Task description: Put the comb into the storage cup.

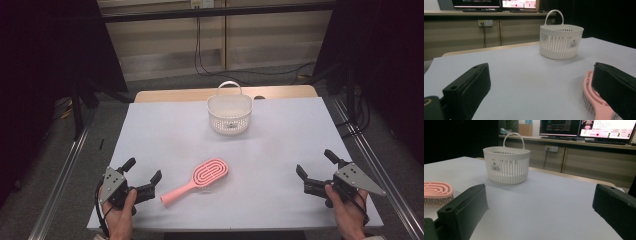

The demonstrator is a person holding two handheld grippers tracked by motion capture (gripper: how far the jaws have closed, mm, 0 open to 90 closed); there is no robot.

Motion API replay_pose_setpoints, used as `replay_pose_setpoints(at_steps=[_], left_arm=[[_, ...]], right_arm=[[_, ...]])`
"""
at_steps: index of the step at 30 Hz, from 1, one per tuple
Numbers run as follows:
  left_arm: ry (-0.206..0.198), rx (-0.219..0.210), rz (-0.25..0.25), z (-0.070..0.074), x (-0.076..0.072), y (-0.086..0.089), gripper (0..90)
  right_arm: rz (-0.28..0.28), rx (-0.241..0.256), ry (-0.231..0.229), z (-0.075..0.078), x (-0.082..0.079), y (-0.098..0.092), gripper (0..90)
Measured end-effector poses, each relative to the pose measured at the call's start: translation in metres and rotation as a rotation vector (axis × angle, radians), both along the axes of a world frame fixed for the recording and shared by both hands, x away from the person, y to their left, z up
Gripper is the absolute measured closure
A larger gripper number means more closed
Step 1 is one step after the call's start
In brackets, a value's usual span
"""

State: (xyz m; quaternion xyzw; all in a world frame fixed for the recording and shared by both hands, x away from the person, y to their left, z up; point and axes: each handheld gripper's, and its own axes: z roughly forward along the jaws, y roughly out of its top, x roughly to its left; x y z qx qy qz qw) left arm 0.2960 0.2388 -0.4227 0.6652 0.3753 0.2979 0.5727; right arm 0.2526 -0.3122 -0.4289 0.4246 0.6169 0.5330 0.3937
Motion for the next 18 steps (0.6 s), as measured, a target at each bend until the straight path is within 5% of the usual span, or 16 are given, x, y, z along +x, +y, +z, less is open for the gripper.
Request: replay_pose_setpoints(at_steps=[18], left_arm=[[0.044, -0.001, -0.044, 0.0024, 0.0006, 0.0001, 2.2]], right_arm=[[0.011, 0.009, 0.006, -0.0012, 0.0002, -0.0001, 0.0]])
